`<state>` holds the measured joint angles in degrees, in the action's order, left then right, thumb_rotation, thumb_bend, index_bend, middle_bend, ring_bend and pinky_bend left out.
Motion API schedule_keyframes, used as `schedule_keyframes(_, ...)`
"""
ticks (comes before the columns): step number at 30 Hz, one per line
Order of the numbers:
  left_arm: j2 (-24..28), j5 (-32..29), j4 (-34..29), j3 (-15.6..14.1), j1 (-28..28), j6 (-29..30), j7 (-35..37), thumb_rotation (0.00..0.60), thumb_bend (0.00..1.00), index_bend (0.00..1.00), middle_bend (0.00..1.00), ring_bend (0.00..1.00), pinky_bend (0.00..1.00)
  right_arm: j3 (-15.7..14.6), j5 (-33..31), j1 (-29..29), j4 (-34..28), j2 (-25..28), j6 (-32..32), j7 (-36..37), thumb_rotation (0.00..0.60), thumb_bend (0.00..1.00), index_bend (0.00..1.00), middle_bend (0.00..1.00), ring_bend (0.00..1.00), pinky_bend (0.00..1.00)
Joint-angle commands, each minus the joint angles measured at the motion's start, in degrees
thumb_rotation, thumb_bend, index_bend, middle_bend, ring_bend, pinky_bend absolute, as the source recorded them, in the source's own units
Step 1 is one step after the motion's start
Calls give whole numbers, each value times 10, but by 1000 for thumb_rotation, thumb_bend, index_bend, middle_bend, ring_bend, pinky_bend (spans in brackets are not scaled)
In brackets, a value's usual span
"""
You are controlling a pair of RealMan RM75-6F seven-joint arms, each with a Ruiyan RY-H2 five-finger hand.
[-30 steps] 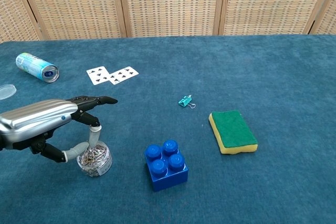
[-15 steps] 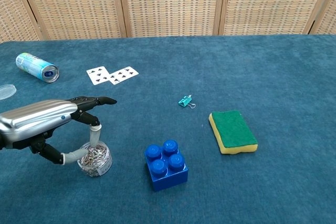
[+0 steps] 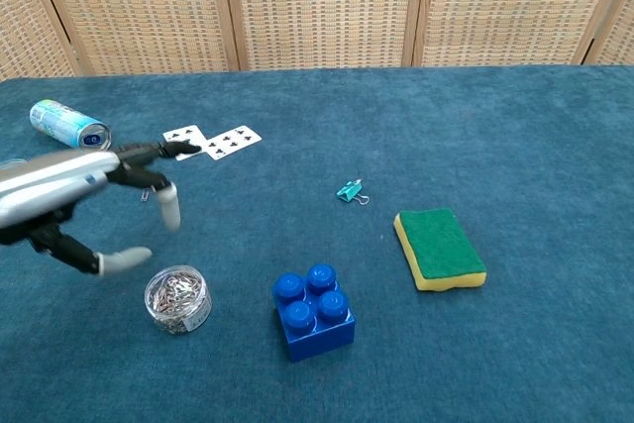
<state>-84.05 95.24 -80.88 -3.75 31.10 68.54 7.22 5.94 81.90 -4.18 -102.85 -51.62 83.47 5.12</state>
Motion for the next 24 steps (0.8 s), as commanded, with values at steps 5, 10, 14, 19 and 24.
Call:
schedule_keyframes(5,87,-116,-76,33,-82,76,-126,600,62,0,0,0,0,-1,3,1,-2,0,2,-3,600,0,0,0,0,0)
schedule_keyframes(10,126,-174,-133,37,-148,140,-156,600,0,0,0,0,0,-1,-1,0,-4,-1,-1,-10,600,0,0,0,0,0)
schedule_keyframes(14,161,-185,-160,32,-184,172,-151,600,0,0,0,0,0,-1,-1,1,-5,-3,3,-22,600,0,0,0,0,0)
schedule_keyframes(19,174,-175,-146,30,-208,188,-121,600,3,0,0,0,0,2,-8,4,-7,-11,16,-50,600,0,0,0,0,0)
schedule_keyframes(24,175,-167,-135,35,-212,184,-111,600,2,0,0,0,0,4,-9,8,-8,-13,24,-62,600,0,0,0,0,0)
